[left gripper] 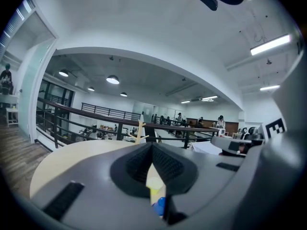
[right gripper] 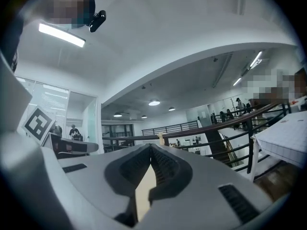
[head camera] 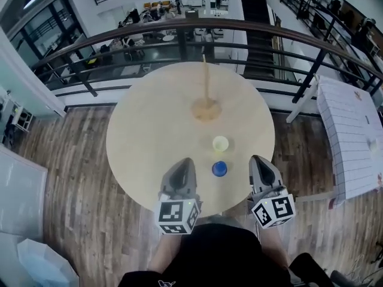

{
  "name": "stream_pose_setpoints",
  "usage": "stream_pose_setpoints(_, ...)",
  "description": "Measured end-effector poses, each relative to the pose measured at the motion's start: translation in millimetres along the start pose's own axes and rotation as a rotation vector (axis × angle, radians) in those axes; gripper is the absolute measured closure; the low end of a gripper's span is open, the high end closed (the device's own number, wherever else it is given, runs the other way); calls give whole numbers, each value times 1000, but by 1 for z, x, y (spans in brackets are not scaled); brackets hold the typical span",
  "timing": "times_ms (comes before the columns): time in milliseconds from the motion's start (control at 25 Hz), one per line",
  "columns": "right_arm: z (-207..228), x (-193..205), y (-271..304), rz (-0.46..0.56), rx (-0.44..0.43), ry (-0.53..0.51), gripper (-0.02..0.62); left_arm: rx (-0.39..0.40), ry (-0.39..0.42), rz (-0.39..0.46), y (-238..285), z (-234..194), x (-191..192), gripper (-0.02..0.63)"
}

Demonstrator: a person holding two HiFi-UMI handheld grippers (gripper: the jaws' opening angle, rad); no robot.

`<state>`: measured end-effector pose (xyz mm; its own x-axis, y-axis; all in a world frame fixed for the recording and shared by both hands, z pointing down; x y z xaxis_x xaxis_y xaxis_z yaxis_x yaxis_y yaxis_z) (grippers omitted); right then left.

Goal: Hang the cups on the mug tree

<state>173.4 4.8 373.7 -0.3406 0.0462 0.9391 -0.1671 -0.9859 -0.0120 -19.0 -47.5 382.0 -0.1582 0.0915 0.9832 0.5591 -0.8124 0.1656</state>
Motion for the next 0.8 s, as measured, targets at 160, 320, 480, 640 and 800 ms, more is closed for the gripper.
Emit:
stream_pose_setpoints(160,5,7,33,-31,-43,17,586,-34,0,-2,24,-14,-6,606)
stream_pose_setpoints(320,4,5,55,-40,-55,26,586,-38,-10,-24,41,-27,-8,606)
stream_pose_setpoints(480,8,1,71,-37,-61,4,584,-26,-9,-10,57,-34,-14,606)
stream_pose_setpoints(640,8,12,73,-97,-104,-15,536,3,-11,-23,66,-29,-11,606)
stream_pose_setpoints(800,10,23,83,-173,-191,-11,331,19,-14,-30,79,-24,-9,606)
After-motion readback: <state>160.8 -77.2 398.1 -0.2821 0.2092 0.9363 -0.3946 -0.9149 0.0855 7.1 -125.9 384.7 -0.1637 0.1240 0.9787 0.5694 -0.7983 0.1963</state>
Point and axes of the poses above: the fingertips, and each gripper's own axes: y forward along the fingers, z to its right, x out of its underside, the point moved 2 cm from there along -y, backward along the fingers, and after that the axes turned 12 degrees about y, right-handed, at the moved point
